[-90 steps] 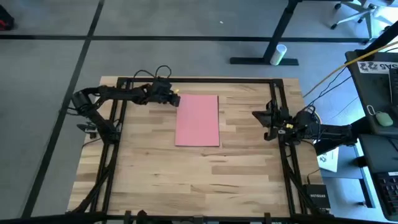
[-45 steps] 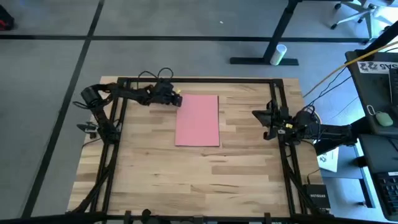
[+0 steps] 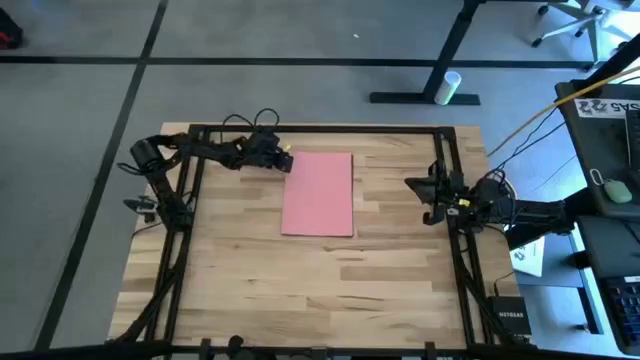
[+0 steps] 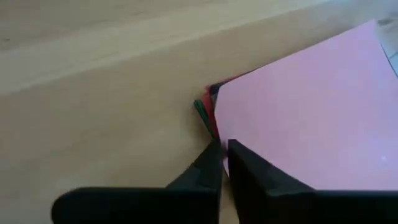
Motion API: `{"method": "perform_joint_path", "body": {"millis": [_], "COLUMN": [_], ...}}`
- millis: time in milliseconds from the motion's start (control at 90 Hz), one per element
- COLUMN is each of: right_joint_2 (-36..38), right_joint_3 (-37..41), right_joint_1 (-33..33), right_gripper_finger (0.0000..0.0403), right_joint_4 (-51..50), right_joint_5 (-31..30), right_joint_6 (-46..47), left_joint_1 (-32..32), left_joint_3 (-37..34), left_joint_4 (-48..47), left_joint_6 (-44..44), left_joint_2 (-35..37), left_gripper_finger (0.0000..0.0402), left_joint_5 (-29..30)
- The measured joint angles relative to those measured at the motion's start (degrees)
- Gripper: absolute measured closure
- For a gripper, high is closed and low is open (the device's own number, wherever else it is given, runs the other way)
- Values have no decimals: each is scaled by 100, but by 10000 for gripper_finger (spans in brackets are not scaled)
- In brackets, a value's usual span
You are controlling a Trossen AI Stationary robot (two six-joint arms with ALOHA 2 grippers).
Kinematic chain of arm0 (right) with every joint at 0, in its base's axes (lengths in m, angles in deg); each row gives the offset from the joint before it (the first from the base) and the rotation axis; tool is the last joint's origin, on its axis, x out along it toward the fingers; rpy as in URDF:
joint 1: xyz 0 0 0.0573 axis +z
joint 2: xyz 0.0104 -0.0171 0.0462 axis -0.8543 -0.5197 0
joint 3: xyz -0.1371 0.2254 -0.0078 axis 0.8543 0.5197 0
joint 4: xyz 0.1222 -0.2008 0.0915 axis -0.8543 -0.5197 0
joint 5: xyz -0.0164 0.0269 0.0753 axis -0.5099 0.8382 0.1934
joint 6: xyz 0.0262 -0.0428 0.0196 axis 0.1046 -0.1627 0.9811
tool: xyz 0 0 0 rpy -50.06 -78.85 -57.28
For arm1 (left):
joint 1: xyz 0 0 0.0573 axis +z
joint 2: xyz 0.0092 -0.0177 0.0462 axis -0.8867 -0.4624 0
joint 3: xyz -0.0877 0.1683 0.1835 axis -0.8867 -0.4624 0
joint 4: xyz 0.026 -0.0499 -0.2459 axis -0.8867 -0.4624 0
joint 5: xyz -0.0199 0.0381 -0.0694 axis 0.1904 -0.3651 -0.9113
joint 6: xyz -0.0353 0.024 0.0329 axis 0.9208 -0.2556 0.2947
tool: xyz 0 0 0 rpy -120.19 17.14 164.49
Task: Organize paper
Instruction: Move the pink paper to the top left of the table
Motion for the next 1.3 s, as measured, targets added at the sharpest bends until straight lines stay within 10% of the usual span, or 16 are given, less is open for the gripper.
{"method": "perform_joint_path", "body": {"millis": [611, 1300], "right_joint_2": [0, 0], "right_joint_3": [0, 0], "right_joint_1": [0, -2], "right_gripper_finger": [402, 402], "right_joint_4": [-61, -55], "right_joint_5": [0, 2], "right_joint_6": [-74, -212], "left_joint_1": [74, 98], "left_joint_3": [-2, -2], "left_joint_4": [-1227, -417], "left_joint_6": [-450, 278], "left_joint_2": [1166, 526], "left_gripper_finger": [401, 401], "left_joint_5": [200, 30]}}
